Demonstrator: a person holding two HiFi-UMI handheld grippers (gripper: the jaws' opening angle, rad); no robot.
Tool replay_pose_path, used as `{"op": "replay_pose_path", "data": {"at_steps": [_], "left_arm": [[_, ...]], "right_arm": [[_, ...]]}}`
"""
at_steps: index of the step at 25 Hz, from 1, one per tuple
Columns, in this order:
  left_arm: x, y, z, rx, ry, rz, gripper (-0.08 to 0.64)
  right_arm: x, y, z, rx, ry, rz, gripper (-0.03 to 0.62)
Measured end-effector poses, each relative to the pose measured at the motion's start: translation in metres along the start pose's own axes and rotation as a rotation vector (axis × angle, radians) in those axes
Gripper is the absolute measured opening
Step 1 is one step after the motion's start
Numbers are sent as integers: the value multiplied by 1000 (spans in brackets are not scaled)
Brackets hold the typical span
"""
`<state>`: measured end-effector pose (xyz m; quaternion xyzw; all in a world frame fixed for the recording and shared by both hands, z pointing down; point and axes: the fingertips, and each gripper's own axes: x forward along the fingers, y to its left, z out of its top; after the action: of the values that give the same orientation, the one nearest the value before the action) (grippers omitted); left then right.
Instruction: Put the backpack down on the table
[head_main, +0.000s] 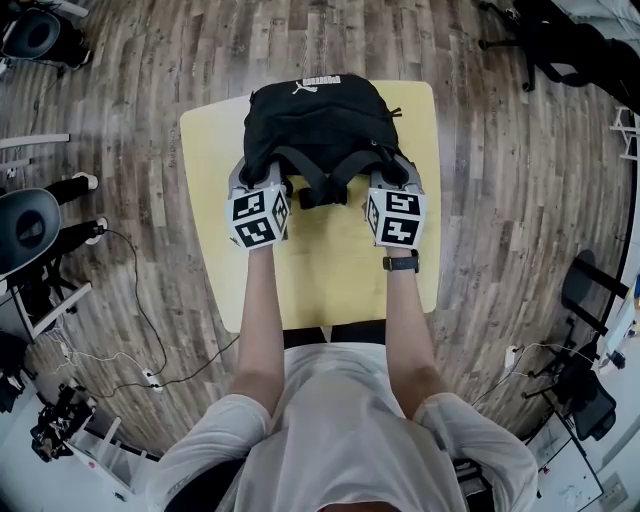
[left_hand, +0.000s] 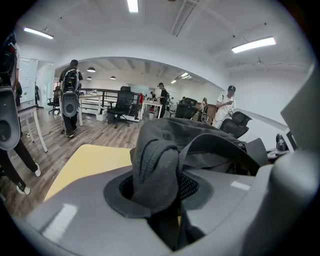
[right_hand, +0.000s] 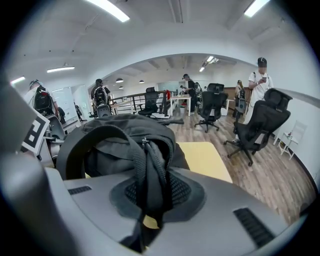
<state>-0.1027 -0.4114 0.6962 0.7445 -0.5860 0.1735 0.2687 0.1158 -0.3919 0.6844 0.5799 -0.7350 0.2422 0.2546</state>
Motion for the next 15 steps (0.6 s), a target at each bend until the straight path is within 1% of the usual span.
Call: {"op": "replay_pose_path", "data": {"at_steps": [4,7,9,11,13,15], "left_arm": [[6,6,-8,-26,13,2,130],[9,8,-16,-23,23,4,132],[11,8,-20,-14,26,3,132],[13,10,-24,12,24,11,133],[15,12,-27,40,13,26,138],[16,13,-28,48,7,43,138]], "right_arm": [[8,4,-11,-49,24,-19,34],[14,7,-23,-70,48,-30,34],[17,6,-29,-67,56,-31,34],[20,5,-32,-75,58,-34,34],[22,4,-34,-105,68,-49,34],[23,4,-36,-156,79,-74,34]]}}
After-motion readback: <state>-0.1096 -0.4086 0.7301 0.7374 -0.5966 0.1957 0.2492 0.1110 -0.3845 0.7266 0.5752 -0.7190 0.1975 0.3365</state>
